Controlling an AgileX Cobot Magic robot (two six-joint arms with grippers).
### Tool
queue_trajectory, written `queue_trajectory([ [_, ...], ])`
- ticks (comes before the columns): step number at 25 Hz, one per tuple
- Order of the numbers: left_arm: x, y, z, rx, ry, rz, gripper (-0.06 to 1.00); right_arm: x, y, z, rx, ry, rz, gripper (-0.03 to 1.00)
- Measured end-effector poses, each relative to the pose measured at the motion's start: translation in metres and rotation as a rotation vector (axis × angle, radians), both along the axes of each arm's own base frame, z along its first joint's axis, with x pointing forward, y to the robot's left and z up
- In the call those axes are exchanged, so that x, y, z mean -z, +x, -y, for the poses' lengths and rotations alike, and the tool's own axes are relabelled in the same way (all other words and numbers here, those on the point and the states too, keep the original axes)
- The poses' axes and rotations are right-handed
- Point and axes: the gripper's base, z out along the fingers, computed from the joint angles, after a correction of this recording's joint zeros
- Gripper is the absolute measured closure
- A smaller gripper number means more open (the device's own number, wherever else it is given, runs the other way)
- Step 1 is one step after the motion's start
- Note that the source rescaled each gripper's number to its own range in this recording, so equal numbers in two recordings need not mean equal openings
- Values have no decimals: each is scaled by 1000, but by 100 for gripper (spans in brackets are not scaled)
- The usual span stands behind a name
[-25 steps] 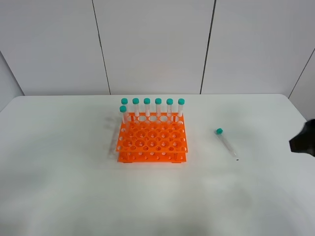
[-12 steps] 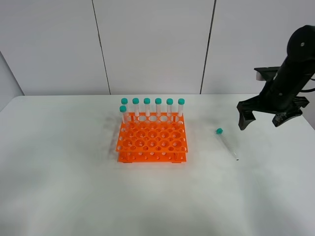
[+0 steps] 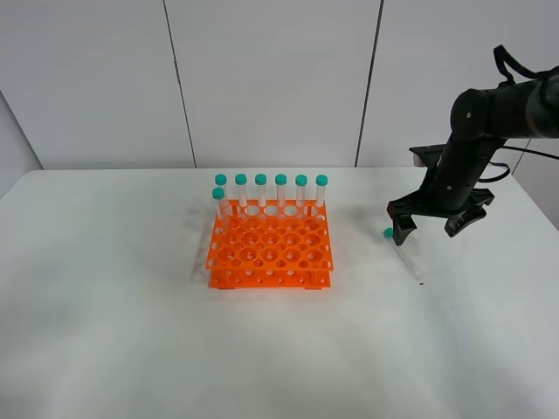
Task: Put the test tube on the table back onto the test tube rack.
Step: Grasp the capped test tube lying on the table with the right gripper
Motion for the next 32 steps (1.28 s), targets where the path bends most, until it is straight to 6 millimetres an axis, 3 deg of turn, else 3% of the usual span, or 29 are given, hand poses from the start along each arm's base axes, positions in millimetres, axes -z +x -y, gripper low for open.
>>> queue_trajectory([
  [9, 0, 0, 0, 0, 0, 0, -6, 39, 5, -4, -19, -11, -67, -3],
  [15, 0, 0, 0, 0, 0, 0, -6, 41, 4, -25, -76, -9, -43, -3],
  [24, 0, 0, 0, 0, 0, 0, -6, 41, 7, -5, -21, -9, -50, -3],
  [32, 0, 0, 0, 0, 0, 0, -6, 41, 7, -8, -26, -4, -38, -3],
])
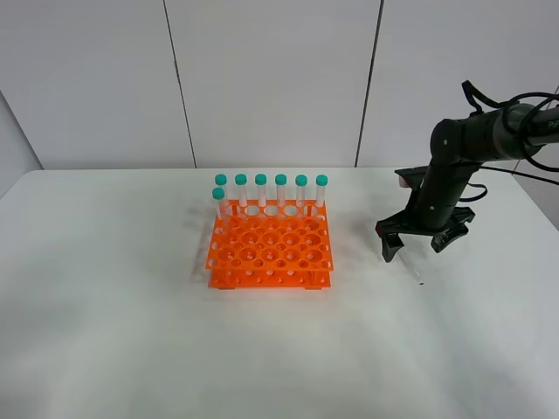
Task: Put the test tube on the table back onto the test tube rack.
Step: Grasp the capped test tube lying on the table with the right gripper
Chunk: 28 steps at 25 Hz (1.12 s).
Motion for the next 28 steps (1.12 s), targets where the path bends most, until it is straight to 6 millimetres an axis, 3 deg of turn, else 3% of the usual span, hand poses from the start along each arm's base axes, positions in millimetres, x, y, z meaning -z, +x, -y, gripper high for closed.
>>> queue_trajectory([
  [24, 0, 0, 0, 0, 0, 0, -6, 24, 2, -3, -4, -3, -29, -3],
  [26, 0, 0, 0, 0, 0, 0, -6, 24, 3, -3, -3, -2, -25, 2],
  [28, 0, 0, 0, 0, 0, 0, -6, 24, 3, -3, -4, -3, -26, 18],
])
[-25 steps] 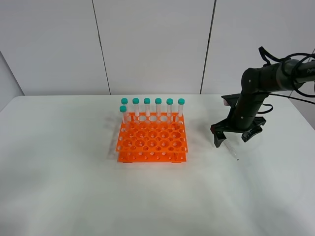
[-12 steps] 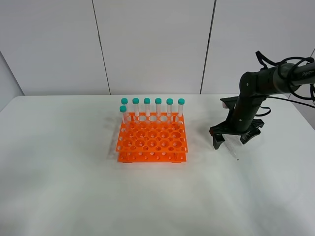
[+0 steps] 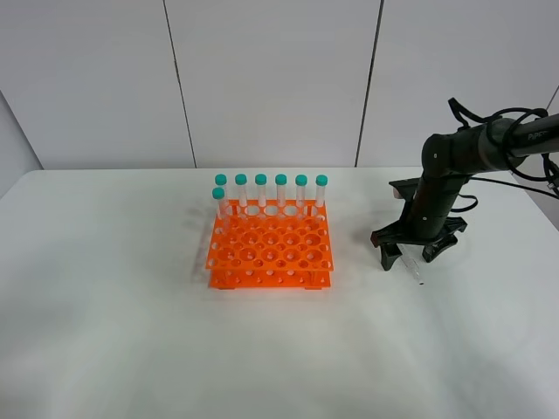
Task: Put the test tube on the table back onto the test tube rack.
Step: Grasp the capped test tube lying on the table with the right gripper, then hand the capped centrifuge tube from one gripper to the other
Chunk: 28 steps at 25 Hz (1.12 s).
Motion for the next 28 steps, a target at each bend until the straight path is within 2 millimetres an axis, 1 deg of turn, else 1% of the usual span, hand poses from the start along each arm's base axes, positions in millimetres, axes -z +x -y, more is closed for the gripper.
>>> queue_trajectory([
  [1, 0, 0, 0, 0, 0, 0, -6, 0, 0, 0, -1, -1, 0, 29],
  [2, 0, 0, 0, 0, 0, 0, -6, 0, 0, 0, -1, -2, 0, 43],
  [4, 0, 0, 0, 0, 0, 0, -6, 0, 0, 0, -1, -2, 0, 73],
  [5, 0, 0, 0, 0, 0, 0, -6, 0, 0, 0, -2, -2, 0, 90],
  [6, 0, 0, 0, 0, 0, 0, -6, 0, 0, 0, -3, -2, 0, 97],
  [7, 0, 0, 0, 0, 0, 0, -6, 0, 0, 0, -8, -2, 1, 94],
  [10, 0, 0, 0, 0, 0, 0, -6, -3, 0, 0, -24, -3, 2, 94],
  [12, 0, 0, 0, 0, 0, 0, -6, -16, -1, 1, -44, -6, 9, 94],
  [13, 0, 0, 0, 0, 0, 0, -6, -25, -1, 1, -62, -7, 20, 94],
  [14, 0, 0, 0, 0, 0, 0, -6, -39, -2, 1, -81, -6, 46, 94],
  [18, 0, 0, 0, 0, 0, 0, -6, -104, -15, 3, -110, 5, 181, 94],
  [19, 0, 0, 0, 0, 0, 0, -6, -119, -21, 4, -112, 8, 212, 94],
  [20, 0, 0, 0, 0, 0, 0, -6, -128, -28, 5, -114, 9, 230, 94],
  [22, 0, 0, 0, 0, 0, 0, -6, -140, -50, 8, -116, 10, 236, 94],
  [26, 0, 0, 0, 0, 0, 0, -6, -140, -103, 14, -107, 23, 169, 94],
  [28, 0, 0, 0, 0, 0, 0, -6, -143, -123, 16, -104, 37, 165, 94],
])
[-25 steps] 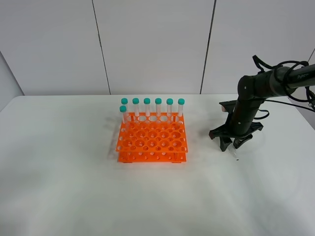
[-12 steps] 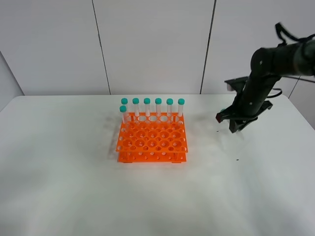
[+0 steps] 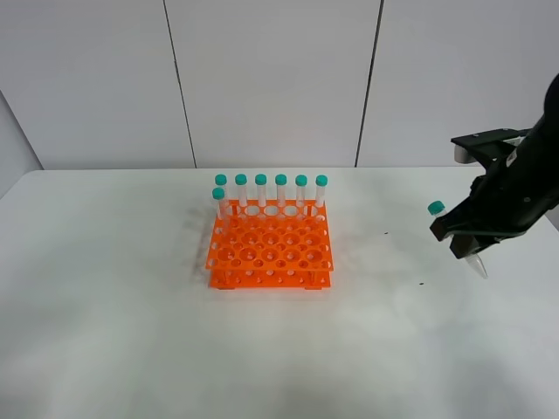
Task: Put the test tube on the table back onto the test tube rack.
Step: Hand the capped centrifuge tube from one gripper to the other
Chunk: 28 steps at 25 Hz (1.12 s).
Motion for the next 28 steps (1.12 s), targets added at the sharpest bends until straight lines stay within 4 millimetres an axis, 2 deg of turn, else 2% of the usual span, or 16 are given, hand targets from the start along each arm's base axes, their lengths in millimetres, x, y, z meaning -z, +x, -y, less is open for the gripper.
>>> queue_trajectory([
  [2, 0, 0, 0, 0, 0, 0, -6, -5, -13, 0, -13, 17, 13, 94],
  [4, 0, 0, 0, 0, 0, 0, -6, -8, -16, -2, -52, 43, 36, 94],
  [8, 0, 0, 0, 0, 0, 0, -6, -13, -11, -13, -190, 135, 132, 94],
  [15, 0, 0, 0, 0, 0, 0, -6, -28, -8, -42, -480, 403, 324, 94],
  [17, 0, 0, 0, 0, 0, 0, -6, -31, -7, -49, -506, 466, 360, 94],
  [19, 0, 0, 0, 0, 0, 0, -6, -24, -5, -61, -539, 497, 345, 94],
  [25, 0, 0, 0, 0, 0, 0, -6, 17, -4, -110, -627, 522, 224, 94],
  [28, -1, 0, 0, 0, 0, 7, -6, 32, 0, -123, -624, 531, 187, 94],
])
